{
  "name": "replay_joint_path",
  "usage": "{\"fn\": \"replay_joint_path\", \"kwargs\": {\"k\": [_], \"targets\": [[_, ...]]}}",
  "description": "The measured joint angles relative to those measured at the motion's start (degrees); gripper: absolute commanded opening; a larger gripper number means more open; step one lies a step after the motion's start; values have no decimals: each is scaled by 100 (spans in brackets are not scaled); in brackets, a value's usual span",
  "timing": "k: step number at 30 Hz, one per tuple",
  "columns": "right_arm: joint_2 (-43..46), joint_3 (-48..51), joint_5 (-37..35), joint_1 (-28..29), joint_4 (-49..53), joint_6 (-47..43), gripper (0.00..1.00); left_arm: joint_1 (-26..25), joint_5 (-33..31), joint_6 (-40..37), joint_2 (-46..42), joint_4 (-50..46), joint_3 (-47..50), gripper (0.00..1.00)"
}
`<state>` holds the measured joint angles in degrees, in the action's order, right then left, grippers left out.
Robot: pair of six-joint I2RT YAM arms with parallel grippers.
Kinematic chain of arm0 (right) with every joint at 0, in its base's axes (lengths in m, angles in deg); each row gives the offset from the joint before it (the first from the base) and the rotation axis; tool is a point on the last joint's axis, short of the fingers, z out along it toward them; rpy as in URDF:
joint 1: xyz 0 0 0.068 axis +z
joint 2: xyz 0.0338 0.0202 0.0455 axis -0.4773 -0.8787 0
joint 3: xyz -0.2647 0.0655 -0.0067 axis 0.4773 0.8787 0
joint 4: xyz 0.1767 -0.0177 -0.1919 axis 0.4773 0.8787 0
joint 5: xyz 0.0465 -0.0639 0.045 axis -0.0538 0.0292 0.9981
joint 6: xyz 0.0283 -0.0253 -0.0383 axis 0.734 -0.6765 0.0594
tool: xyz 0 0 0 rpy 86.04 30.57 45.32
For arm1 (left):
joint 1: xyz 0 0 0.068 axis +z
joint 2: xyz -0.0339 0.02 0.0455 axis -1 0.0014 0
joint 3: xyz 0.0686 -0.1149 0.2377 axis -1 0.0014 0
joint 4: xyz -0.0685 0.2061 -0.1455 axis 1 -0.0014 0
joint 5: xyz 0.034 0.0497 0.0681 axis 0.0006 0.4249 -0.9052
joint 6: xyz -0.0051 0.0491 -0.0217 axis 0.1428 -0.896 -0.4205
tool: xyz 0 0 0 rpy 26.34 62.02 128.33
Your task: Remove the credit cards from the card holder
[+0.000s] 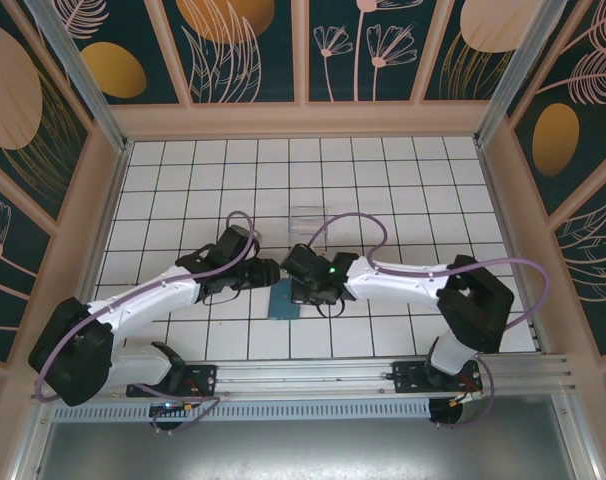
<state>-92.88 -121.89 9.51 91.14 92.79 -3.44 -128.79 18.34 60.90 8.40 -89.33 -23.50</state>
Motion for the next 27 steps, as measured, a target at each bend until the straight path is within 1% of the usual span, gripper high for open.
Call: {"fn": "replay_joint_path", "kwargs": {"k": [5,12,17,20,27], "targets": [[577,361,127,0,-514,146,0,-105,192,144,-203,-4,240,64],[649,420,238,0,-962,236,0,-111,590,153,-326,9,256,74],[654,433,275,0,-1027,254,0,-111,664,149,-326,15,262,72],[656,435,275,0,-1043,254,0,-111,658,129,-286,11,264,69],[675,435,275,0,-1080,254,0,-111,616,92,-144,-7,278,70]]}}
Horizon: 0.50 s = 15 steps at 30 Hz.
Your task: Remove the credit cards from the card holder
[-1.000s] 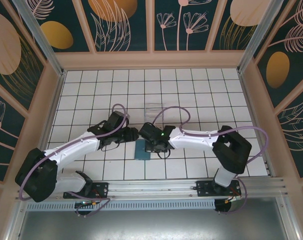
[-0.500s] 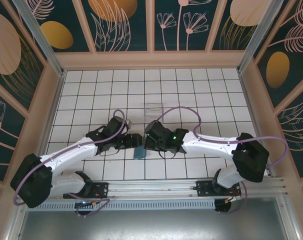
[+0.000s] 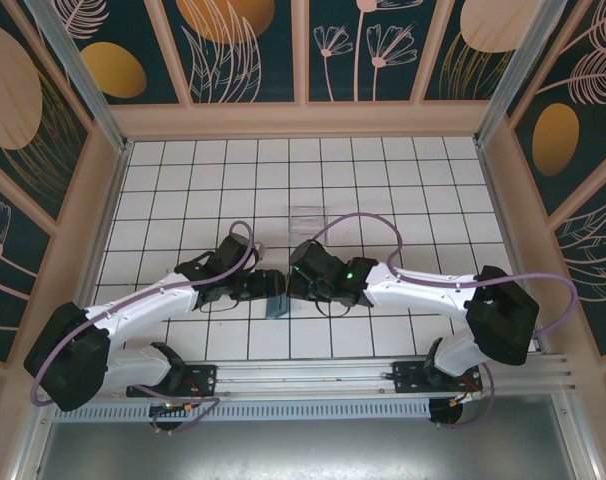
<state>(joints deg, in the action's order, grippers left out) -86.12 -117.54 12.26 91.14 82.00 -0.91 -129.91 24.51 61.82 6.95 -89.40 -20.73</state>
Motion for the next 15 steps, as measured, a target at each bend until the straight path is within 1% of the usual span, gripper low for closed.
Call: {"fn": "replay_joint_path", "kwargs": {"k": [5,13,15], "targets": [[9,0,0,0,-2,0,0,0,-70,-59,37,-66,0,65],[70,0,0,0,0,4,0,0,-387,-120,94,-361,-2,59],[96,0,-2,0,0,20,0,-4,-492,-133,94,-439,-2,56]]}}
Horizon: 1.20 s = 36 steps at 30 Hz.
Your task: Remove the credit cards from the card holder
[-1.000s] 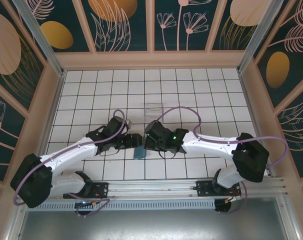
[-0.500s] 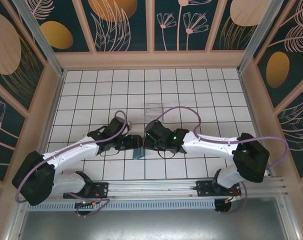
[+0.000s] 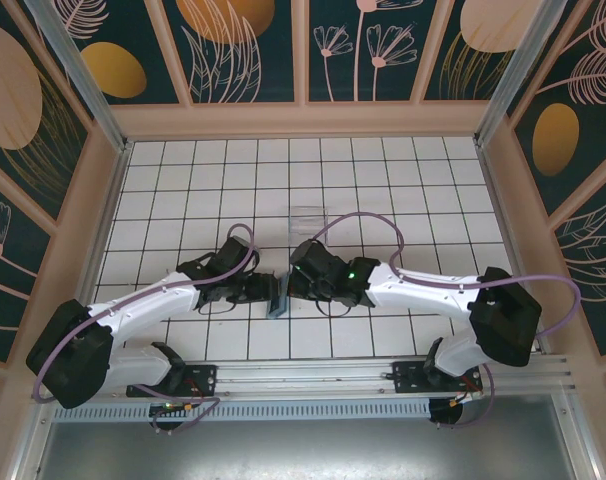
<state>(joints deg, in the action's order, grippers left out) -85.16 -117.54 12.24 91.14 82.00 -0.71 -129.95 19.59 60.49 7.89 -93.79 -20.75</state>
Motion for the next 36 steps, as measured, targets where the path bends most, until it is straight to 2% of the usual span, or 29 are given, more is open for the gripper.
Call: {"fn": "replay_joint_path", "kwargs": {"k": [6,16,26,30,36], "targets": [[22,4,-74,0,92,72,0,-7,-286,-9,-72,-219,0,40],[-9,315,-173,-162,269,129,0,-7,-380,37,-133,-267,0,14],[-444,420,-293,-479,411,0,0,-7,306,302,-400,492,201,7],[-448,433,-385,-649,577,-96,11,-7,544,485,-404,874,295,6],[-444,385,-632,-721,1071,-232,37,-7,761,629,-402,1274,310,5]]}}
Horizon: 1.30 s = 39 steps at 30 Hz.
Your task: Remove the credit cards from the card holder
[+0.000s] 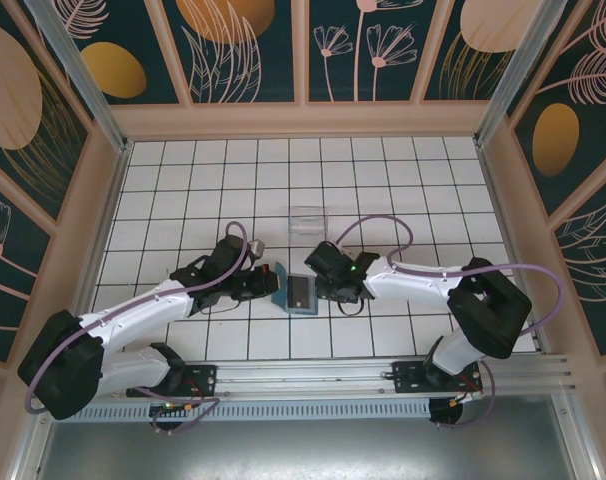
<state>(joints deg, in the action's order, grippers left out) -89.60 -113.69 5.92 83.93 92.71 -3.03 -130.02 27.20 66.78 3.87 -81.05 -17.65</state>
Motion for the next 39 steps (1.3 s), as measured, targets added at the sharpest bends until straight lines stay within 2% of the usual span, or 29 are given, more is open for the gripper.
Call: {"fn": "replay_joint_path", "kwargs": {"k": [4,12,20,26,32,39], "targets": [[72,-234,-98,0,332,-109,43,0,105,20,33,216,37,4],[378,-706,-55,0,562,-173,46,0,101,20,256,339,168,7],[361,-787,857,0,76,-267,46,0,-9,11,339,332,269,10],[-184,-894,1244,2,-177,-291,46,0,-33,-9,345,321,269,13],[-601,-896,1182,0,-122,-323,46,0,-262,-181,396,-33,234,25],[-695,-713,1108,-28,-140,-378,46,0,-767,-415,555,-824,-52,34]]}}
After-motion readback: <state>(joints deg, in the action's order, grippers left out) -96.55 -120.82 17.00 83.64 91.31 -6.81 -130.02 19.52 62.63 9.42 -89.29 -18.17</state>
